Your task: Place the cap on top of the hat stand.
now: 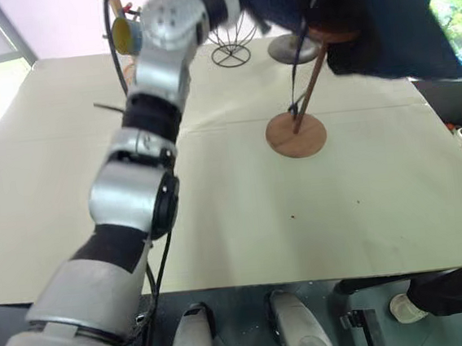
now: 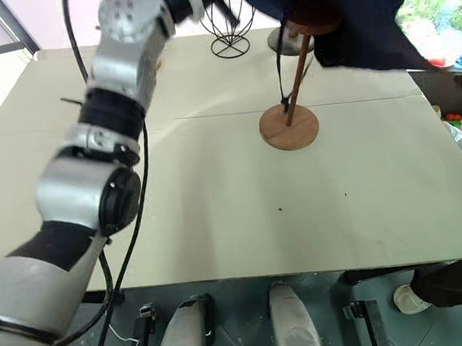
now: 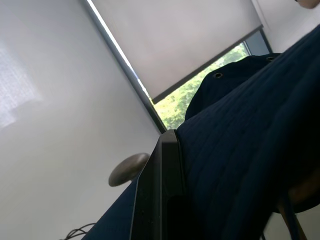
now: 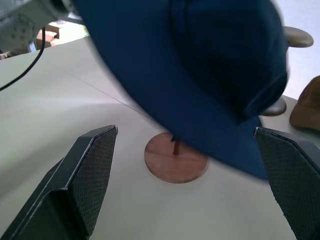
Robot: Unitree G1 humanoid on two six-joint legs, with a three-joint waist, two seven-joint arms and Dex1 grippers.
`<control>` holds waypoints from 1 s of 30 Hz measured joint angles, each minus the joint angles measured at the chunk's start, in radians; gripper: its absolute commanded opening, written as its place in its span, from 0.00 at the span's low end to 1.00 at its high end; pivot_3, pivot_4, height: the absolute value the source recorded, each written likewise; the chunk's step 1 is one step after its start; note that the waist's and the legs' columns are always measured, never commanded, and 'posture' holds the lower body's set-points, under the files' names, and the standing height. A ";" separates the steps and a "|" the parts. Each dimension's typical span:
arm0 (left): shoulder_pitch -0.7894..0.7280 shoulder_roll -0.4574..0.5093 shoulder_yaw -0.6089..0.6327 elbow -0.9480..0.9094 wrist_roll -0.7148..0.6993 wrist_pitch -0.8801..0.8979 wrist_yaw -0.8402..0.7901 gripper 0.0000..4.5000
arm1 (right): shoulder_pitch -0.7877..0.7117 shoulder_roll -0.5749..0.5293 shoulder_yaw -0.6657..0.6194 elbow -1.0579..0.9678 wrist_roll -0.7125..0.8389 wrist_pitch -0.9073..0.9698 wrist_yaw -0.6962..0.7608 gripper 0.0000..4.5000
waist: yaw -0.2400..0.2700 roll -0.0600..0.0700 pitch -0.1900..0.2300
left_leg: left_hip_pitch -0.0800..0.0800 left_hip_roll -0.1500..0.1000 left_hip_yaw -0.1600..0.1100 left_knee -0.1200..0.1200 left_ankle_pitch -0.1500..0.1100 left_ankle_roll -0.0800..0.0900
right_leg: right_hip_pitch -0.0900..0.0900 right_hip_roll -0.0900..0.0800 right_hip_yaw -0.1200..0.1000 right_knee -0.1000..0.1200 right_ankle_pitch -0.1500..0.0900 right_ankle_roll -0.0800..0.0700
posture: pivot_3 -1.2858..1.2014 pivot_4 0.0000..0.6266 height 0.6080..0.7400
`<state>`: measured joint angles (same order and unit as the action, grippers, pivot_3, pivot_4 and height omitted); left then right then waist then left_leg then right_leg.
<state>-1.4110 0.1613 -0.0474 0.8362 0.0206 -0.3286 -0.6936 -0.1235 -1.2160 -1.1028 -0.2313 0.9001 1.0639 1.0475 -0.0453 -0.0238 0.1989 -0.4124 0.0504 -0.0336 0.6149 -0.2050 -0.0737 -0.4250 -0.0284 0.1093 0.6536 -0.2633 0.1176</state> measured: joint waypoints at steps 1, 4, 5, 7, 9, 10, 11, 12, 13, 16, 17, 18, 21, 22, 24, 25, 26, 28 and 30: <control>0.038 0.017 -0.022 -0.042 0.020 -0.037 -0.003 0.01 | 0.003 0.000 -0.002 0.001 -0.006 -0.001 0.001 1.00 | 0.000 0.000 0.000 | 0.000 0.000 0.000 0.000 0.000 0.000 | 0.000 0.000 0.000 0.000 0.000 0.000 | 0.52 0.24 1.00; 0.127 0.059 -0.061 -0.113 0.069 -0.107 0.005 0.01 | 0.002 0.000 -0.002 0.012 -0.016 -0.003 0.000 1.00 | 0.002 0.000 0.000 | 0.000 0.000 0.000 0.001 0.000 0.000 | 0.001 0.000 0.000 0.000 0.000 0.001 | 0.52 0.24 1.00; 0.150 0.073 -0.069 -0.123 0.084 -0.135 0.015 0.01 | -0.002 0.000 0.000 0.015 -0.016 -0.004 -0.001 1.00 | 0.002 0.000 0.000 | 0.000 0.000 0.000 0.002 0.000 0.000 | 0.001 0.000 0.000 0.000 0.001 0.001 | 0.52 0.24 1.00; 0.200 0.101 -0.095 -0.140 0.121 -0.209 0.033 0.01 | -0.004 0.000 0.001 0.021 -0.021 -0.011 -0.002 1.00 | 0.002 0.000 0.000 | 0.001 0.000 0.000 0.003 0.000 0.000 | 0.003 0.000 0.000 0.000 0.001 0.001 | 0.52 0.24 1.00; 0.246 0.125 -0.126 -0.142 0.169 -0.286 0.060 0.01 | -0.007 0.000 0.005 0.023 -0.023 -0.021 -0.003 1.00 | 0.002 0.000 0.000 | 0.001 0.000 0.000 0.004 0.000 0.000 | 0.004 0.000 0.000 0.000 0.001 0.001 | 0.52 0.24 1.00; 0.266 0.136 -0.139 -0.140 0.191 -0.323 0.074 0.01 | -0.011 0.000 0.010 0.023 -0.023 -0.024 -0.003 1.00 | 0.002 0.000 0.000 | 0.001 0.000 0.000 0.004 0.000 0.000 | 0.004 0.000 0.000 0.000 0.001 0.001 | 0.52 0.24 1.00; 0.290 0.158 -0.160 -0.137 0.228 -0.381 0.098 0.01 | -0.013 -0.001 0.019 0.026 -0.024 -0.031 -0.003 1.00 | 0.002 0.000 0.000 | 0.001 0.000 0.000 0.004 0.000 0.000 | 0.004 0.000 0.000 0.000 0.001 0.001 | 0.52 0.24 1.00; 0.309 0.180 -0.181 -0.131 0.270 -0.439 0.124 0.01 | -0.014 -0.001 0.027 0.031 -0.025 -0.036 -0.003 1.00 | 0.001 0.000 0.000 | 0.001 0.000 0.000 0.004 0.000 0.000 | 0.004 0.000 0.000 0.000 0.001 0.001 | 0.52 0.24 1.00; 0.324 0.199 -0.200 -0.124 0.311 -0.488 0.151 0.01 | -0.015 -0.001 0.033 0.041 -0.029 -0.041 -0.004 1.00 | 0.002 0.000 0.000 | 0.001 0.000 0.000 0.004 0.000 0.000 | 0.004 0.000 0.000 0.000 0.001 0.001 | 0.52 0.24 1.00; 0.338 0.236 -0.250 -0.082 0.423 -0.583 0.239 0.01 | -0.024 -0.001 0.059 0.056 -0.036 -0.058 -0.009 1.00 | 0.003 0.001 0.000 | 0.001 0.000 0.000 0.004 0.000 0.000 | 0.004 0.000 0.000 0.000 0.001 0.001 | 0.52 0.24 1.00; 0.338 0.241 -0.262 -0.064 0.455 -0.600 0.269 0.01 | -0.030 -0.001 0.072 0.061 -0.042 -0.069 -0.011 1.00 | 0.004 0.000 0.000 | 0.001 0.000 0.000 0.005 0.000 0.000 | 0.005 0.000 0.000 0.000 0.001 0.001 | 0.52 0.24 1.00; 0.338 0.244 -0.275 -0.047 0.478 -0.606 0.292 0.01 | -0.034 -0.001 0.081 0.065 -0.047 -0.074 -0.012 1.00 | 0.006 0.001 0.000 | 0.001 0.000 0.000 0.005 0.000 0.000 | 0.005 0.000 0.000 0.000 0.001 0.001 | 0.52 0.24 1.00; 0.338 0.242 -0.307 0.020 0.524 -0.606 0.335 0.01 | -0.044 -0.001 0.103 0.080 -0.057 -0.090 -0.013 1.00 | 0.005 0.001 0.000 | 0.001 0.000 0.000 0.006 0.000 0.000 | 0.005 0.000 0.000 0.000 0.001 0.001 | 0.52 0.24 1.00; 0.338 0.242 -0.321 0.037 0.536 -0.604 0.345 0.01 | -0.045 -0.001 0.108 0.081 -0.061 -0.091 -0.013 1.00 | 0.004 0.001 0.000 | 0.001 0.000 0.000 0.006 0.000 0.000 | 0.005 0.000 0.000 0.000 0.001 0.001 | 0.52 0.24 1.00; 0.336 0.238 -0.342 0.066 0.553 -0.603 0.354 0.01 | -0.044 -0.001 0.114 0.080 -0.067 -0.098 -0.009 1.00 | 0.004 0.001 0.000 | 0.001 0.000 0.000 0.005 0.000 0.000 | 0.005 0.000 0.000 0.000 0.001 0.001 | 0.52 0.24 1.00; 0.333 0.238 -0.354 0.078 0.560 -0.603 0.352 0.01 | -0.041 -0.001 0.115 0.079 -0.072 -0.102 -0.007 1.00 | 0.003 0.001 0.000 | 0.001 0.000 0.000 0.005 0.000 0.000 | 0.005 0.000 0.000 0.000 0.001 0.001 | 0.52 0.24 1.00; 0.327 0.238 -0.370 0.095 0.563 -0.603 0.346 0.01 | -0.035 -0.001 0.115 0.078 -0.074 -0.107 -0.003 1.00 | 0.002 0.001 0.000 | 0.001 0.000 0.000 0.005 0.000 0.000 | 0.005 0.000 0.000 0.000 0.001 0.001 | 0.52 0.24 1.00; 0.313 0.239 -0.386 0.114 0.573 -0.613 0.340 0.01 | -0.026 0.000 0.116 0.076 -0.077 -0.111 0.001 1.00 | 0.001 0.001 0.000 | 0.001 0.000 0.000 0.005 0.000 0.000 | 0.005 0.000 0.000 0.000 0.001 0.001 | 0.52 0.24 1.00; 0.283 0.250 -0.400 0.129 0.574 -0.638 0.316 0.01 | -0.017 0.002 0.116 0.069 -0.080 -0.111 0.002 1.00 | 0.001 0.001 0.000 | 0.001 0.000 0.000 0.005 0.000 0.000 | 0.005 0.000 0.000 0.000 0.001 0.001 | 0.52 0.24 1.00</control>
<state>-1.1277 0.4116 -0.4476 0.9650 0.5941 -0.9662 -0.3775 -0.1400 -1.2137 -0.9868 -0.1620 0.8198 0.9528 1.0491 -0.0439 -0.0232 0.1985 -0.4111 0.0504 -0.0336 0.6203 -0.2051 -0.0735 -0.4202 -0.0285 0.1097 0.6536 -0.2621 0.1188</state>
